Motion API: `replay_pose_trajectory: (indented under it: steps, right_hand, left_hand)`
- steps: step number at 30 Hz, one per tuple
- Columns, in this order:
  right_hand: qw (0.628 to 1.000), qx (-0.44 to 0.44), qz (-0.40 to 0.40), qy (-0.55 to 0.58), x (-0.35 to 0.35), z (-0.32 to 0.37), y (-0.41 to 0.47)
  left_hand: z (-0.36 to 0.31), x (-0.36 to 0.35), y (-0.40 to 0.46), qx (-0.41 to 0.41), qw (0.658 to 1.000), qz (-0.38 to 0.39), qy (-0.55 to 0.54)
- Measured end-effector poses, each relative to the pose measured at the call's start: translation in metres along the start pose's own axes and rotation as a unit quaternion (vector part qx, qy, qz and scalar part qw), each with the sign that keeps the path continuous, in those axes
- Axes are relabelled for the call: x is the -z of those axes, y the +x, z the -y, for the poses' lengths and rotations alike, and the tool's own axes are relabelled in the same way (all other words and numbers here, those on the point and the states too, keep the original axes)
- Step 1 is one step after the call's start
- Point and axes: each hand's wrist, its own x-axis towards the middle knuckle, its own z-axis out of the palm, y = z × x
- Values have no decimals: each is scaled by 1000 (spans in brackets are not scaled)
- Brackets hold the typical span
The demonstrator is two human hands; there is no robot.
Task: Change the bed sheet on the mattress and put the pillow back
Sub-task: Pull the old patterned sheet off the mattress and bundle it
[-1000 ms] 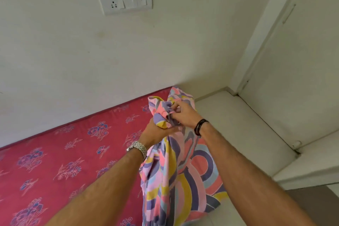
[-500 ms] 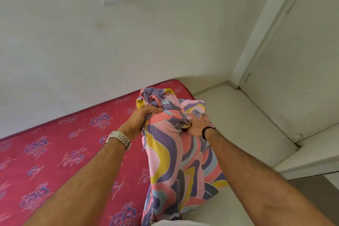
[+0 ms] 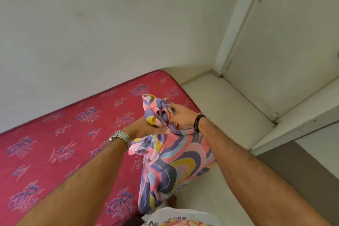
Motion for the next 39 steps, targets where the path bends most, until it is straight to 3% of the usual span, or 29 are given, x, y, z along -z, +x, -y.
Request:
replay_pose_trajectory:
  steps: [1,4,8,11,13,15,17,19,22,28,31,35,39]
  right_hand:
    - [998,-31,16,56,5,-1,-14]
    - [987,-73,3,144,8,-2,-50]
    - [969,-36,15,244,-4,-9,-99]
    - [948,-52,-111,294,-35,-49,-125]
    - [967,-134,-193,96,-65,-89,-129]
    - [958,-188,-161,-145,-102,-139,-129]
    - [968,-171,-140,-118,-137,-191,-119]
    - [968,-130,-212,-44,-158,-178,-131]
    - [952,-130,-275,38,-162,-142,-160]
    - [892,-39,-396,214,-122,-56,-225]
    - [869,8,-455,194,-93,-5,-240]
    - [915,6,-392,93,-93,12,-260]
    - [960,53,-241,130,-120,4,-288]
  left_hand:
    - [-2,-9,-3,-6,999,-3,32]
    - [-5,-43,-4,-38,987,-121,101]
    - [-5,-82,-33,-18,981,-189,36]
    - [-3,-98,-60,-1,984,-178,21]
    - [-4,-105,-74,-26,987,-155,14]
    - [-12,-116,-94,-65,991,-115,9]
    - [-23,-126,-117,-107,990,-86,-41]
    - [-36,-132,-143,-136,977,-85,-137]
    - [-37,-128,-167,-128,955,-154,-218]
    - [-33,-117,-196,-131,946,-242,-170]
    - [-55,-129,-218,-150,943,-201,-218]
    - [-71,-153,-244,-133,977,-108,-130]
    - [-53,-176,-257,-137,968,-208,-28]
